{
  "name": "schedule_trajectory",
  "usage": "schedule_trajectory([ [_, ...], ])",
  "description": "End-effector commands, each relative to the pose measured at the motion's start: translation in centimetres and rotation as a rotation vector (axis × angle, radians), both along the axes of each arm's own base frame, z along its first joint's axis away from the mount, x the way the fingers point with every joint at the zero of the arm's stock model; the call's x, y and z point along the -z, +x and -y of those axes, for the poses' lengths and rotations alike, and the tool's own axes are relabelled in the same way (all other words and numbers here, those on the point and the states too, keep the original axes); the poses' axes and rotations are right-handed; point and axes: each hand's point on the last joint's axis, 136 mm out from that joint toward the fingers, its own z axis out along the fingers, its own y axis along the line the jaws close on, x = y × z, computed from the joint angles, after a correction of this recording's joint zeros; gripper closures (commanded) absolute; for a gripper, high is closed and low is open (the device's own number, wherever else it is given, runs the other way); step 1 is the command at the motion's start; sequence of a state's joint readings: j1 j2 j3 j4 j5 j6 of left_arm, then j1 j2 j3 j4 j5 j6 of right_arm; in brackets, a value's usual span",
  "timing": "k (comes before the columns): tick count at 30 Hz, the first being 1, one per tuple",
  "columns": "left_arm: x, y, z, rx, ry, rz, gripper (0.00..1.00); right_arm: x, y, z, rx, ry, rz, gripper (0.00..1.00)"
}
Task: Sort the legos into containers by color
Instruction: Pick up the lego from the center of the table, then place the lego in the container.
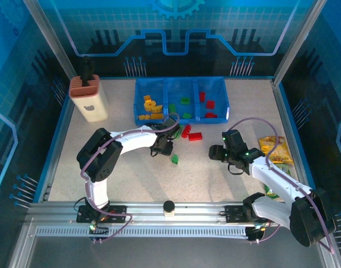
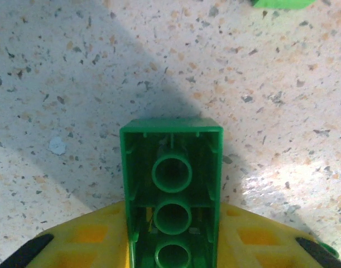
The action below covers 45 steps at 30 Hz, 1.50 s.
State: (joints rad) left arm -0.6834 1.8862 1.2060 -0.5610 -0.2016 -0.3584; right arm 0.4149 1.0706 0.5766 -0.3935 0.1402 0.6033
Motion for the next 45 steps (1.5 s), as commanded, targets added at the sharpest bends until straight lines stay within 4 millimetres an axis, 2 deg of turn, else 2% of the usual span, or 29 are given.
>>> schedule_trajectory([
  [1, -2.4, 1.2, 1.0, 0.011, -0.041, 0.059, 0.68, 0.2, 0.1, 0.2, 0.02, 0.018, -0.006, 0.33],
  [7, -7.5, 3.0, 2.6, 0.023, -0.132, 0.169, 0.69, 0.5, 0.2, -0.1, 0.016, 0.029, -0.014, 0.33],
  [12, -11.7, 6.0, 4.4, 0.027, -0.206, 0.258, 0.69, 0.7, 0.1, -0.7, 0.01, 0.061, -0.03, 0.33],
  [15, -13.3, 8.3, 5.1, 0.031, -0.199, 0.285, 0.69, 0.7, -0.1, -0.7, 0.011, 0.066, -0.032, 0.33],
  [19, -14.1, 11.5, 6.0, 0.034, -0.194, 0.305, 0.68, 0.2, -0.5, -0.3, 0.017, 0.06, -0.021, 0.33],
  [24, -13.8, 15.6, 6.3, 0.02, -0.16, 0.312, 0.68, -0.3, -1.1, 0.1, 0.021, 0.057, -0.011, 0.33],
  [31, -13.3, 18.9, 5.8, -0.013, -0.149, 0.318, 0.66, -0.3, -1.7, 0.5, 0.03, 0.052, -0.012, 0.33],
  [33, -13.6, 19.1, 5.8, -0.018, -0.156, 0.319, 0.58, -0.2, -1.8, 0.5, 0.031, 0.053, -0.013, 0.33],
  [36, -14.9, 18.6, 6.2, 0.004, -0.179, 0.342, 0.27, -0.1, -1.9, 0.5, 0.032, 0.057, -0.018, 0.33],
  [38, -15.7, 17.8, 6.4, 0.029, -0.177, 0.384, 0.18, 0.0, -1.8, 0.5, 0.036, 0.06, -0.017, 0.33],
  [41, -15.9, 15.8, 6.8, 0.069, -0.188, 0.427, 0.18, 0.0, -1.6, 0.2, 0.033, 0.07, -0.017, 0.33],
  [44, -15.0, 13.6, 6.9, 0.095, -0.196, 0.429, 0.21, 0.2, -1.6, 0.1, 0.028, 0.072, -0.021, 0.33],
  [45, -14.0, 12.7, 6.5, 0.098, -0.184, 0.411, 0.23, 0.2, -1.5, 0.0, 0.027, 0.072, -0.022, 0.33],
])
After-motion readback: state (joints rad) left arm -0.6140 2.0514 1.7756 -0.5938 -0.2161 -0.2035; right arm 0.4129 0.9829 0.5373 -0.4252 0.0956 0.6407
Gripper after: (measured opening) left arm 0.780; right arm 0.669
